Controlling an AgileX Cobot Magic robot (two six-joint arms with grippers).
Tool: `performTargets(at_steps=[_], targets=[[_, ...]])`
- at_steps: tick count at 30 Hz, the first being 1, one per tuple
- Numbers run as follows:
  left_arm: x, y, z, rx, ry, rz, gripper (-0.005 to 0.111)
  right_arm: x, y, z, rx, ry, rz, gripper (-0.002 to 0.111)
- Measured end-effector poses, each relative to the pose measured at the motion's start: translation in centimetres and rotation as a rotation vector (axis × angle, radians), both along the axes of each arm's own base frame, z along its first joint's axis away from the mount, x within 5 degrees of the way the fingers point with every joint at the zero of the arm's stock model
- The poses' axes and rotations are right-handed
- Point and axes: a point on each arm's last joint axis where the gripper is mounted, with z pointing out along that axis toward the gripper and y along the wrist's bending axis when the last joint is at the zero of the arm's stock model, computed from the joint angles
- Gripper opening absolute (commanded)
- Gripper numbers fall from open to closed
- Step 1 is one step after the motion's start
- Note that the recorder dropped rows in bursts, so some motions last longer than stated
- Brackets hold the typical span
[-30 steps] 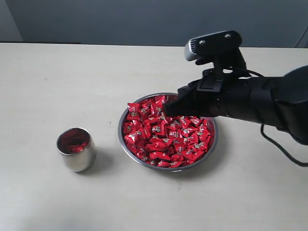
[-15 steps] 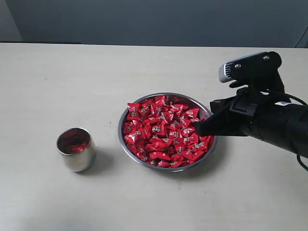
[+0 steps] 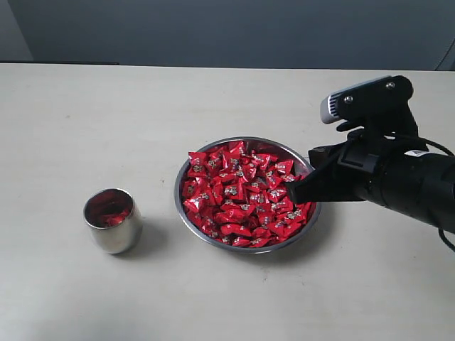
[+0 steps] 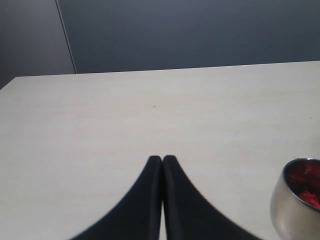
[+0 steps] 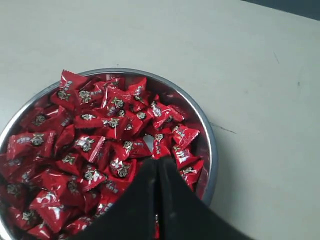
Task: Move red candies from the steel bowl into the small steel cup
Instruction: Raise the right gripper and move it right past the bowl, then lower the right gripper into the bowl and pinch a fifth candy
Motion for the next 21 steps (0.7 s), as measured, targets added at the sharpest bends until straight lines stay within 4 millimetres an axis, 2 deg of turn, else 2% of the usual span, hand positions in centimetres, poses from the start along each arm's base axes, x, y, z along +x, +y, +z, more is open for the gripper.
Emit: performTargets(at_steps=[12,16,21], targets=[[0.0,0.0,0.0,0.000,0.000,0.000,0.000,0.9,0.3,-0.4,-0.042,-0.035,-0.023,0.000],[0.0,0.0,0.0,0.000,0.000,0.000,0.000,2.0,1.9,-1.0,-0.011,0.054,-0.038,0.000],[0.0,0.0,0.0,0.000,0.000,0.000,0.000,3.4,4.8,-1.3,0.074,0.240,0.130,0.000]])
